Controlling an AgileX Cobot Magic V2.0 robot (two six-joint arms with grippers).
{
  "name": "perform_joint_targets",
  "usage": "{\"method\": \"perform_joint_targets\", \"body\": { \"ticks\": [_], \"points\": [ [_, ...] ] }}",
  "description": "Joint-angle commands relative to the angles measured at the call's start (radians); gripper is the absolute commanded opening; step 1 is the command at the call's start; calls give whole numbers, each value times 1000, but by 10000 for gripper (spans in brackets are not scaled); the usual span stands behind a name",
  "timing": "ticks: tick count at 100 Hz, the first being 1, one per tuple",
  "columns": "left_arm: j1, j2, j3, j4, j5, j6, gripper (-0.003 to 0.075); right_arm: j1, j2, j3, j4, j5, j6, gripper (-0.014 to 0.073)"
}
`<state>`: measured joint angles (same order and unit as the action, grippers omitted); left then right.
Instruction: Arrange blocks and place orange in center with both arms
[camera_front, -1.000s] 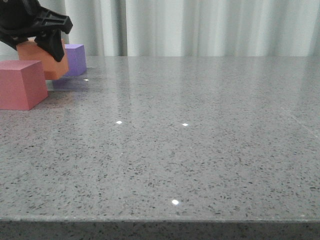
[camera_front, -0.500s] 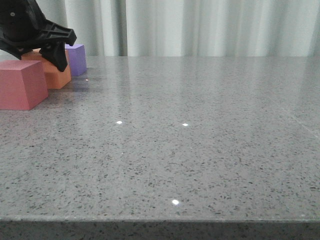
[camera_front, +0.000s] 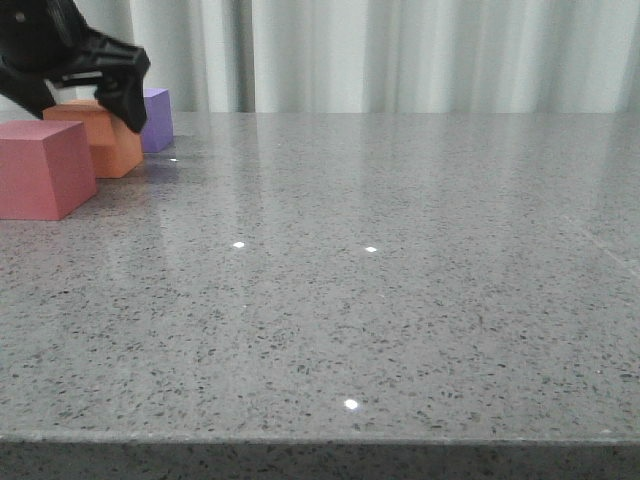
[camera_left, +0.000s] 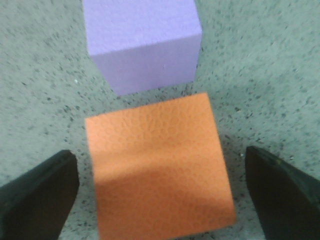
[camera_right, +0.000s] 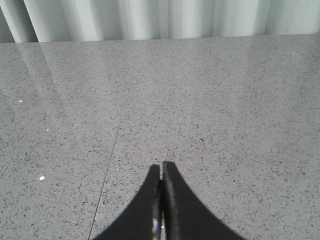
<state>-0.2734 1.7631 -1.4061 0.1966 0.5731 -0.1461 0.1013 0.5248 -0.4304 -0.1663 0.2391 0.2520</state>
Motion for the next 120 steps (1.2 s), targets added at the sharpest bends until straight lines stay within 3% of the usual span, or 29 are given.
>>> {"method": "perform_joint_targets", "body": {
  "ticks": [1,31,71,94,106,120],
  "points": [
    [2,-106,-26,3,-47,-2,641,-6,0,-27,-14,-74,-3,-68],
    [2,-330,51,-6,-90,-6,641,-6,0,-27,-14,-74,-3,-68],
    [124,-739,408,-91,-213,-11,640,-6,0,-27,-14,-74,-3,-68],
    [125,-960,612,-91,-228,-11,634,-6,0,-27,-14,-74,-3,-68],
    [125,-1080,715,-91,-272,-11,580,-6,0,-27,-14,-74,-3,-68],
    [125,-1203,804,-91,-292,-11,443,-6,0,-27,-14,-74,-3,-68]
  ]
}}
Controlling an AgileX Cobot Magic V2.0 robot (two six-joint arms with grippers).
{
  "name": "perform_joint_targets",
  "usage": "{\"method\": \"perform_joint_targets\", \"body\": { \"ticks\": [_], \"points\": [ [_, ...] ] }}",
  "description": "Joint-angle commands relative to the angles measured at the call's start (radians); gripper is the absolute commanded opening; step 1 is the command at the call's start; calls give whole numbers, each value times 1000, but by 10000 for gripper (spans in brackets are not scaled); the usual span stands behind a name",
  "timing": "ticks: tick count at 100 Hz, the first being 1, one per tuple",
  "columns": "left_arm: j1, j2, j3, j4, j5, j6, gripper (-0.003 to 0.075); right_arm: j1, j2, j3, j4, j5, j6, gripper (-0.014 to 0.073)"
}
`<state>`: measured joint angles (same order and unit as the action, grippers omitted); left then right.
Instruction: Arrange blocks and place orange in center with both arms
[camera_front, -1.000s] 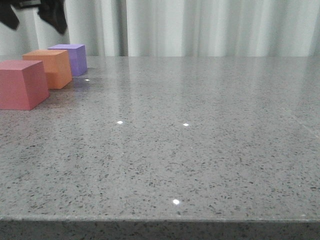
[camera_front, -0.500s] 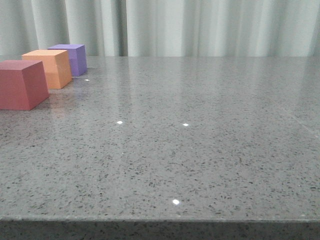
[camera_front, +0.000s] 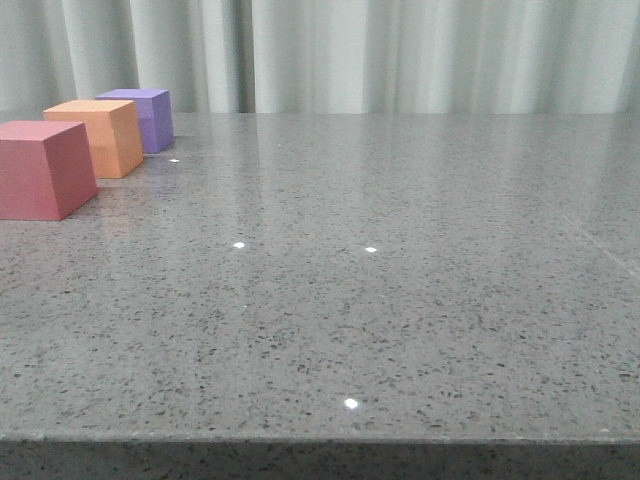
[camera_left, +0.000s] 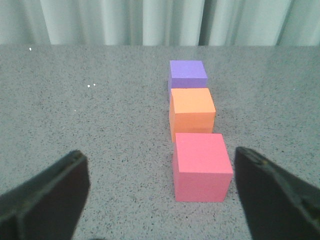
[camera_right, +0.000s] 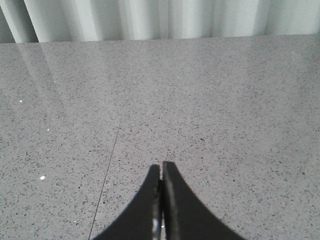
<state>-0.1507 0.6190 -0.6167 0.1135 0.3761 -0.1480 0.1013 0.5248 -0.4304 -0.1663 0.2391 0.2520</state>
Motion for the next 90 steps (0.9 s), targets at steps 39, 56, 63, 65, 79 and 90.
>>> {"method": "perform_joint_targets", "body": {
  "ticks": [39,56,63,65,79,90],
  "points": [
    [2,-269,114,-2,-90,-9,-20,-6,0,-27,-14,-74,-3,-68],
    [2,-271,114,-11,-84,-9,-20,-6,0,-27,-14,-74,-3,-68],
    [2,-271,114,-11,-84,-9,-20,-6,0,-27,-14,-74,-3,-68],
    [2,-271,114,-11,-84,-9,-20,-6,0,-27,-14,-74,-3,-68],
    [2,-271,114,-11,-84,-9,-20,-6,0,-27,-14,-74,-3,-68],
    [2,-271,114,-11,-84,-9,-20,-6,0,-27,-14,-74,-3,-68]
  ]
}}
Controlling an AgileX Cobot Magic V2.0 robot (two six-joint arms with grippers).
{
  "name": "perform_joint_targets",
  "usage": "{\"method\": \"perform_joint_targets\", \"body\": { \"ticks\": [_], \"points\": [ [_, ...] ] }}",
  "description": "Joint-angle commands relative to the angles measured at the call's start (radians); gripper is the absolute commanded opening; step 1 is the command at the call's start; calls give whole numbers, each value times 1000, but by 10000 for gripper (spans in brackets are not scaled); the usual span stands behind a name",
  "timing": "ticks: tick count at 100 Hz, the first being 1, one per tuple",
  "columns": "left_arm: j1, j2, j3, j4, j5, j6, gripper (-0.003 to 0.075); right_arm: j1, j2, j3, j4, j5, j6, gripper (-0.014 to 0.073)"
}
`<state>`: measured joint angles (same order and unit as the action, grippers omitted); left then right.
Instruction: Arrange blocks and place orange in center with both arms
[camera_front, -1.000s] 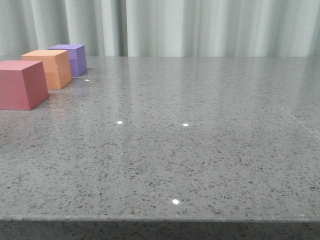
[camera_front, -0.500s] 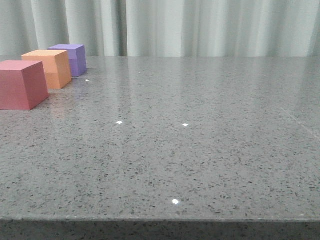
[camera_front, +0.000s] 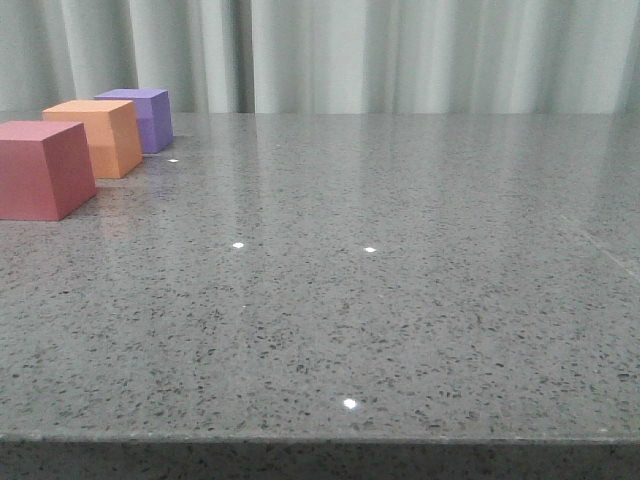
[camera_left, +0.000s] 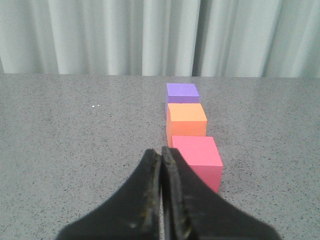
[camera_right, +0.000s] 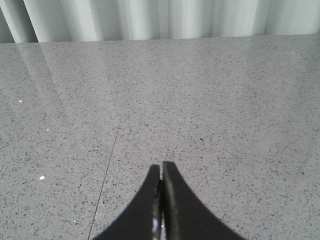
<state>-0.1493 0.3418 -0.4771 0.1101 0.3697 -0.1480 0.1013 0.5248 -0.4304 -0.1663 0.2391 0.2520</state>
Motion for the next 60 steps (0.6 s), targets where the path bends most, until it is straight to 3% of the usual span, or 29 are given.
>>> {"method": "perform_joint_targets", "body": {
  "ticks": [1,38,60],
  "points": [
    [1,6,-26,-8,-77,-9,-20,-6,0,-27,-14,-74,-3,-68],
    [1,6,-18,-8,-89,-9,-20,-6,0,-27,-14,-74,-3,-68],
    [1,-33,104,55,-317,-9,-20,-6,0,-27,-14,-74,-3,-68]
  ]
}}
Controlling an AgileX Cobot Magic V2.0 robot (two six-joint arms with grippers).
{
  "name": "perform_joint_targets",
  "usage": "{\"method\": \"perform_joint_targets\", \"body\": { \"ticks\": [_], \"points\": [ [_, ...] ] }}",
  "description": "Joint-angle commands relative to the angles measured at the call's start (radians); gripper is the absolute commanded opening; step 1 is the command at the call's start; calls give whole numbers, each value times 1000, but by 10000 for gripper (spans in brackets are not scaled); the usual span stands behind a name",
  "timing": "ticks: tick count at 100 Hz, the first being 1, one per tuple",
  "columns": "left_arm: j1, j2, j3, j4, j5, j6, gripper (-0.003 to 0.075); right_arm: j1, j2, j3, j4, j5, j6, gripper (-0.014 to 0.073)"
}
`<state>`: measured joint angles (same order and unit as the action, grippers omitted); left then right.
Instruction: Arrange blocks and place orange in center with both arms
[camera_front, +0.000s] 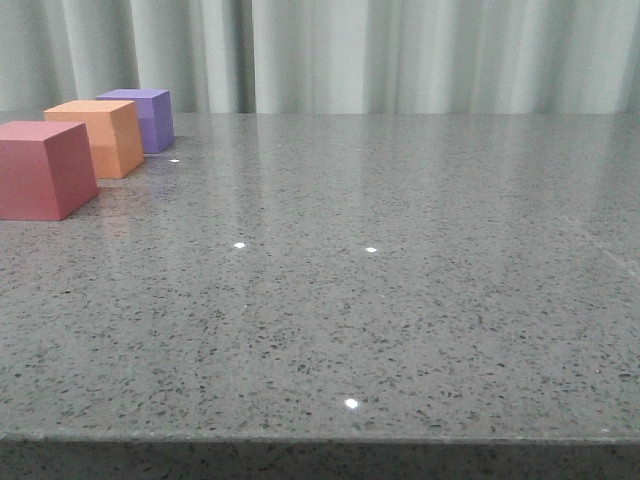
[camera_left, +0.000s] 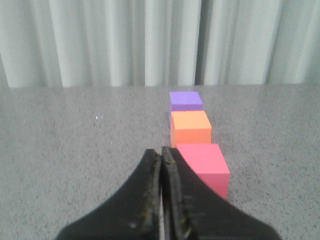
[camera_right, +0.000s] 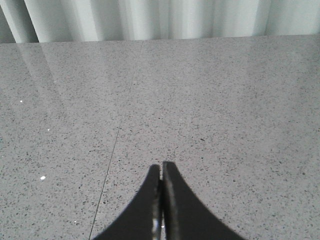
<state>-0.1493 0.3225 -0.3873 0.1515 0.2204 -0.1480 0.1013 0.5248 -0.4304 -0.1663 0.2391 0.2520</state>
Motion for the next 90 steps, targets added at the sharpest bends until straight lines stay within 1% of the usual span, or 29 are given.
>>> {"method": "perform_joint_targets", "body": {
  "ticks": [1,7,19,44,58,90],
  "points": [
    [1,-20,24,14,-179,-9,-20,-6,0,-27,-14,-74,-3,-68],
    [6,-47,66,11,-220,-9,-20,-6,0,-27,-14,-74,-3,-68],
    [20,-123,162,-9,-257,-9,-20,-6,0,-27,-14,-74,-3,-68],
    [63,-294,335,-24,-272,-9,-20,-6,0,-27,-14,-74,-3,-68],
    [69,-360,389,-24,-272,-9,-20,-6,0,-27,-14,-74,-3,-68],
    [70,-361,437,-22,-294,-9,-20,-6,0,-27,-14,-75,-3,-68]
  ]
}}
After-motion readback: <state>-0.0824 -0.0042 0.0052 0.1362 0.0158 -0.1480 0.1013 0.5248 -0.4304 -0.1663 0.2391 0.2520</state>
